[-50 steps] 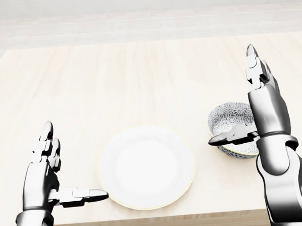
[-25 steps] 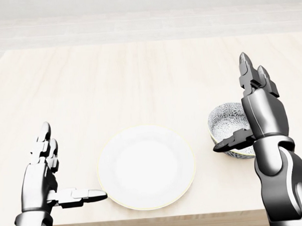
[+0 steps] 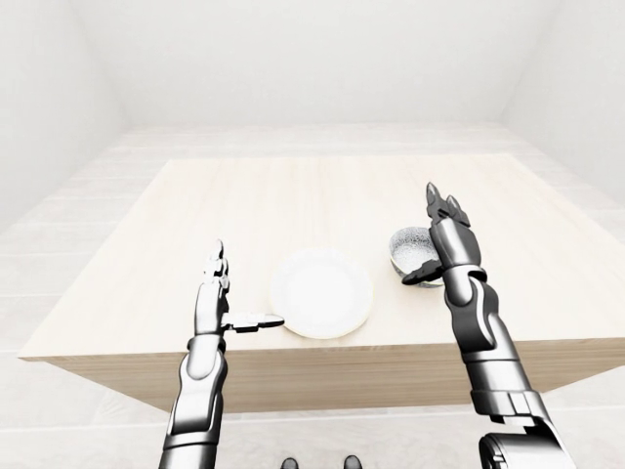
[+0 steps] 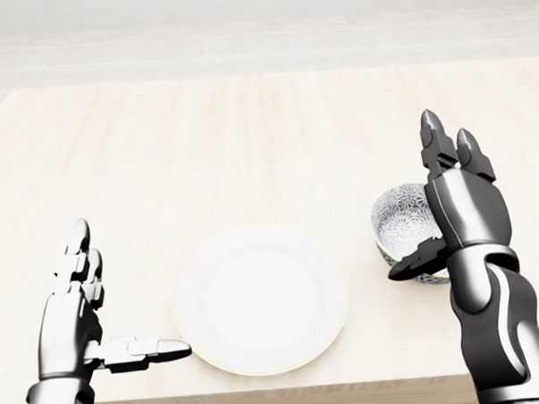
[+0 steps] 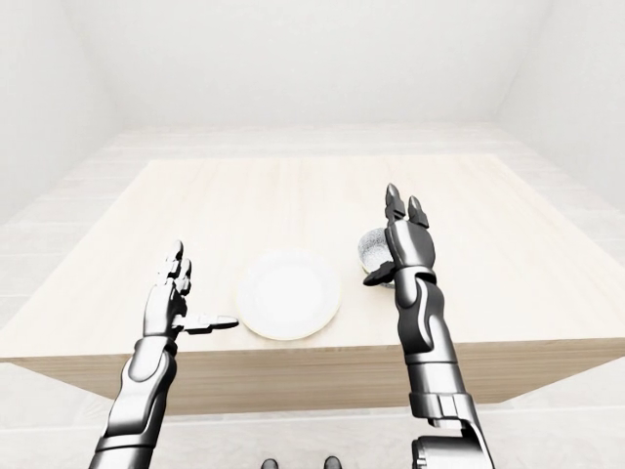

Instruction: Put the bowl on the plate.

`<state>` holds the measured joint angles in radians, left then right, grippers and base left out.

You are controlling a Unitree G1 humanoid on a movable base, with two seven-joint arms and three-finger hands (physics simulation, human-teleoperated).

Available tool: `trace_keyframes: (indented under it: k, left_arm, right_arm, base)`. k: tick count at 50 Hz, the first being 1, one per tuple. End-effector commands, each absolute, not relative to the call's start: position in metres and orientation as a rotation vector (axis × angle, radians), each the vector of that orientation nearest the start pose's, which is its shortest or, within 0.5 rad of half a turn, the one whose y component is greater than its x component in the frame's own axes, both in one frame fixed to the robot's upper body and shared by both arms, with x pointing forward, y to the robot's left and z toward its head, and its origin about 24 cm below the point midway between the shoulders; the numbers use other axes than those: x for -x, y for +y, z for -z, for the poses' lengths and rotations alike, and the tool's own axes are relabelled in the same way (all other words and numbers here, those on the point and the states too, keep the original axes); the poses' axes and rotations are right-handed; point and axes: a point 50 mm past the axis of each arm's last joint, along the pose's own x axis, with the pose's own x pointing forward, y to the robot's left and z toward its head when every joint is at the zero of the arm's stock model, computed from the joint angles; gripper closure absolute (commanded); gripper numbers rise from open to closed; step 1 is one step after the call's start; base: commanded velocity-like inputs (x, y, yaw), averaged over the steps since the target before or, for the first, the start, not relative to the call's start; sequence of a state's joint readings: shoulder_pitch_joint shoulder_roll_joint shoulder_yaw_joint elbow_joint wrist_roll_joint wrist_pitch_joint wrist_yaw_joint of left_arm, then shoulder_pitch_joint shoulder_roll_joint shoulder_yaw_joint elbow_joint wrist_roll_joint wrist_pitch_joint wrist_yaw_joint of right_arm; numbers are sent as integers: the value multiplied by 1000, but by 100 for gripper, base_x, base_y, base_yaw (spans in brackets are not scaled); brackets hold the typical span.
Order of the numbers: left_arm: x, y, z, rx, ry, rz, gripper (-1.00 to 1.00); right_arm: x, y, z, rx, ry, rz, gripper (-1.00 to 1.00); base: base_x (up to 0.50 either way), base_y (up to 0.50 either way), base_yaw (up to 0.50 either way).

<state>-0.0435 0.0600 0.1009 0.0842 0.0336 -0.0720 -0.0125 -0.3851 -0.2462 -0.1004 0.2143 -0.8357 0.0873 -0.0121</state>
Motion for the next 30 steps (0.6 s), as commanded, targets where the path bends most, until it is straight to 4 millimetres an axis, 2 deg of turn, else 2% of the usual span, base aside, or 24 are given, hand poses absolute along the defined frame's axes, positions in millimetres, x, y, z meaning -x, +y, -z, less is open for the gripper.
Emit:
trace_keyframes:
  k: [1,30]
  left_arm:
    - [-261,183,-41,-88,-29,-77,-100]
    - [-254,182,-46,-93,-46,-72,-100]
  right_arm:
    - [-329,-211,-107,1080,-53,191,-100]
    - [-328,-210,-86,1200,34,131,-100]
  base:
    - [0,0,0]
    - [0,0,0]
